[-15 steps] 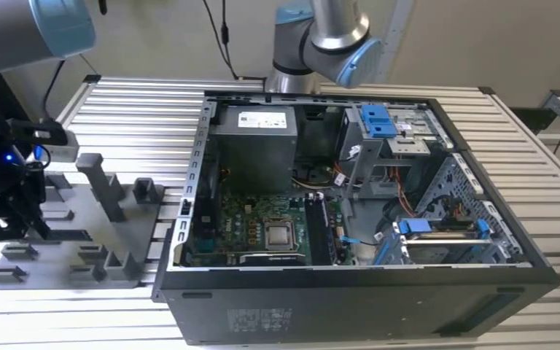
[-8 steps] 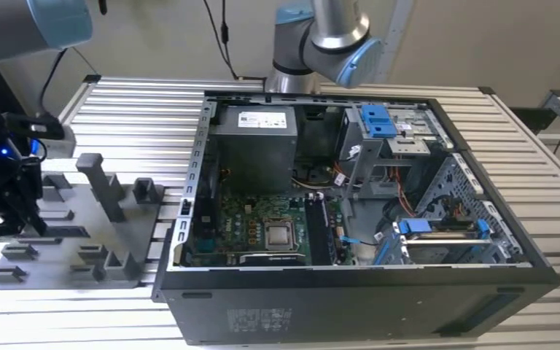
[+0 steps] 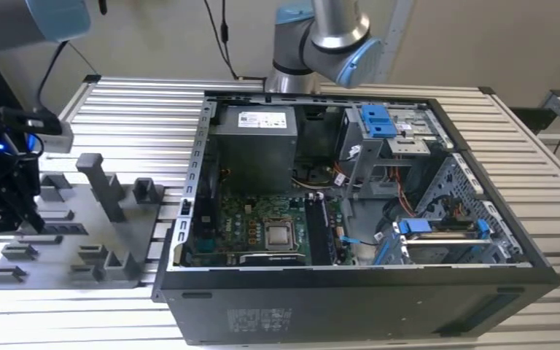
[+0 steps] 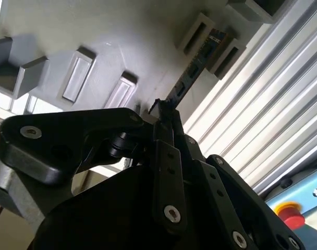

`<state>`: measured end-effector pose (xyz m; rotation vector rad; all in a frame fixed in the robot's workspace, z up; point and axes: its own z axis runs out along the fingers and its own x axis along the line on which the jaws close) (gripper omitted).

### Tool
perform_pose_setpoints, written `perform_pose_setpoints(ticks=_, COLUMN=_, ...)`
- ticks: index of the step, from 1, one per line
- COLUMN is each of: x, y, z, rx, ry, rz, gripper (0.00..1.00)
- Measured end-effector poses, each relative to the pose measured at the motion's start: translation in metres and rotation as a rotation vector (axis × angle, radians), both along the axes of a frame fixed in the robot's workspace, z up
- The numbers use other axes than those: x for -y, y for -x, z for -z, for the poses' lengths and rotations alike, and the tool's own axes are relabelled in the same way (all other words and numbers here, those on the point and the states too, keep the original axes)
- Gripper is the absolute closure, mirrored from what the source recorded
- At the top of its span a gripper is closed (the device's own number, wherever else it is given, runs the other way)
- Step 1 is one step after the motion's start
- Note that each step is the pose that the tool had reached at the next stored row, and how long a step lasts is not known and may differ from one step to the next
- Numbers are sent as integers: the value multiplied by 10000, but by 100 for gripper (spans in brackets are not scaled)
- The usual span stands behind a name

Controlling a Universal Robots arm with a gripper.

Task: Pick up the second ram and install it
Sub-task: 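Pick up the second ram and move it above second insertion slot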

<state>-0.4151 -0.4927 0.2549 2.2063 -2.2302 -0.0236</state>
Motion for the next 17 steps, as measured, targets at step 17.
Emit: perform_pose_setpoints(ticks=17, x=0, y=0, z=-158, rx=0, ry=0, rz=8, gripper=86)
